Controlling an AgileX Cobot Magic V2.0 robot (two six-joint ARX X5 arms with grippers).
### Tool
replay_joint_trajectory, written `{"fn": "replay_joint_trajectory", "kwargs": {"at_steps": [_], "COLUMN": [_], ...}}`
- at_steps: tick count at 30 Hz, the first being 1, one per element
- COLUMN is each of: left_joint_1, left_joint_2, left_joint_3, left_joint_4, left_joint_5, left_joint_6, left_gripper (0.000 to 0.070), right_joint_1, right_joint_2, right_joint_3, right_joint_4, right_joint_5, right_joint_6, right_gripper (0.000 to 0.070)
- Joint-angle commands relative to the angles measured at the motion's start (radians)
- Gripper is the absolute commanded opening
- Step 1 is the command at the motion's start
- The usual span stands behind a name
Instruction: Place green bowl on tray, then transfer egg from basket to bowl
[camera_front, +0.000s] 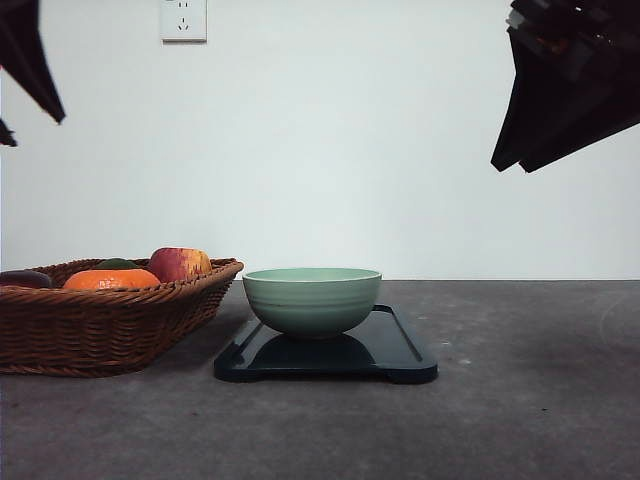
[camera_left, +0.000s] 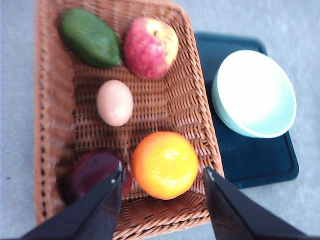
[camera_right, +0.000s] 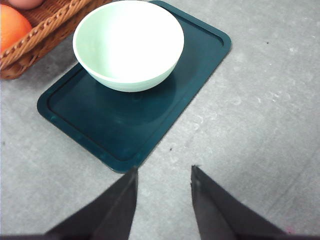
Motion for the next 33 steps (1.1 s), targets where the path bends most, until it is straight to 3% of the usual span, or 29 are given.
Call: {"fn": "replay_joint_trajectory", "kwargs": {"at_steps": [1, 6, 12, 19, 23, 33], "left_joint_1": [-0.005, -0.021, -0.04, -0.052, -0.052, -0.052], "left_joint_2": [0.062, 0.236, 0.407, 0.546, 0.607, 0.67], "left_joint_3": [0.068, 0.224, 0.327, 0.336, 0.336, 0.336], "left_joint_4": [-0.021, -0.097, -0.101, -0.067, -0.036, 0.017], "left_joint_5": [0.002, -0.05, -0.105, -0.117, -0.123, -0.2], "left_joint_6": [0.034, 0.065, 0.085, 0.092, 0.093, 0.1], "left_gripper": [0.0315, 0.0315, 0.0317, 0.0335, 0.0432, 0.0435], "right_joint_1": [0.004, 0.004, 0.004, 0.004, 0.004, 0.004], "right_joint_2": [0.008, 0.008, 0.008, 0.008, 0.008, 0.008], "right_joint_3": [0.005, 0.005, 0.005, 0.005, 0.005, 0.005], "right_joint_4": [0.008, 0.008, 0.009, 0.012, 0.011, 0.011], "right_joint_5": [-0.002, -0.002, -0.002, -0.002, -0.002, -0.002], "right_joint_6": [-0.01, -0.008, -0.004, -0.002, 0.003, 0.005], "right_gripper": [0.0211, 0.0211, 0.0211, 0.0211, 0.021, 0.021]}}
